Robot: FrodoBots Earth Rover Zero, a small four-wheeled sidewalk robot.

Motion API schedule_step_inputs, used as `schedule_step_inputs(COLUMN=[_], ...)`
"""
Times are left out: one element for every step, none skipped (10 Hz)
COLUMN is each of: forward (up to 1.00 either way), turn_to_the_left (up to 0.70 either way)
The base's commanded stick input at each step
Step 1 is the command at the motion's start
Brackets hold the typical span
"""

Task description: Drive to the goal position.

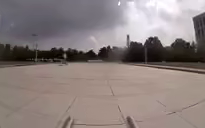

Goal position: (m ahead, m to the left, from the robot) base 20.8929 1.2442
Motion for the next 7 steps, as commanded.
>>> schedule_step_inputs(forward=[0.70,0.70,0.70,0.70,0.70,0.70,0.70], turn_to_the_left=[0.00,0.00,0.00,0.00,0.00,0.00,0.00])
